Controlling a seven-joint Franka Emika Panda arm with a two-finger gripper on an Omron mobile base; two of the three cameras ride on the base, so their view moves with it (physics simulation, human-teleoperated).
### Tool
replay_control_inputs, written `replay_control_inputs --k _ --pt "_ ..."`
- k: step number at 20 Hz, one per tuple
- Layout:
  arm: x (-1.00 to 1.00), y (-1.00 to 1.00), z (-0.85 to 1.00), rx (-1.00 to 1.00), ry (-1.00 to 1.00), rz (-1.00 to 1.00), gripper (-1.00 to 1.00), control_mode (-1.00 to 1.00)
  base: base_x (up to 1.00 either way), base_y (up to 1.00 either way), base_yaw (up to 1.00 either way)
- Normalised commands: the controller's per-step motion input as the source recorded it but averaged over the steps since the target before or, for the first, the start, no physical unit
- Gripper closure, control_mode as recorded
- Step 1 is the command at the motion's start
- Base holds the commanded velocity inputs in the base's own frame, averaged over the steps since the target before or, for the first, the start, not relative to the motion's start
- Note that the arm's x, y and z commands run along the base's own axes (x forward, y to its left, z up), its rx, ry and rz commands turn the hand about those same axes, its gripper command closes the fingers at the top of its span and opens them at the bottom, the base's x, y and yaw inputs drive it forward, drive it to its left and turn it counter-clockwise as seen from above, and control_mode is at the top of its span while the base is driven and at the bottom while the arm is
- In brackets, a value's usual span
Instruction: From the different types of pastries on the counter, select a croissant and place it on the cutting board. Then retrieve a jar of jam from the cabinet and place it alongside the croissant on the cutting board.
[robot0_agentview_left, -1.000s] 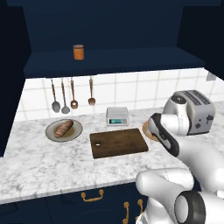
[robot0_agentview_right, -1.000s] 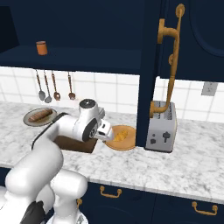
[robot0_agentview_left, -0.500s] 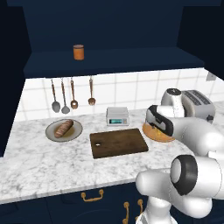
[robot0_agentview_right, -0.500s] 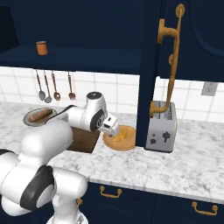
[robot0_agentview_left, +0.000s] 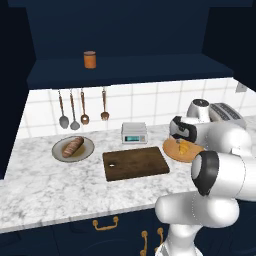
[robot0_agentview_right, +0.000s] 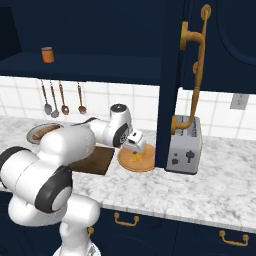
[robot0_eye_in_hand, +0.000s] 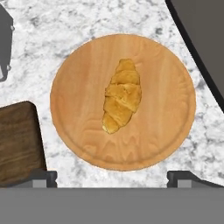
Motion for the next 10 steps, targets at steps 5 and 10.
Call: replay_control_inputs --k 5,10 --pt "0.17 -0.11 -0.15 -0.01 0.00 0.00 -1.00 -1.00 0.00 0.00 0.00" --pt "0.06 -0.06 -0.21 -0.01 0.00 0.00 -1.00 -1.00 0.00 0.00 0.00"
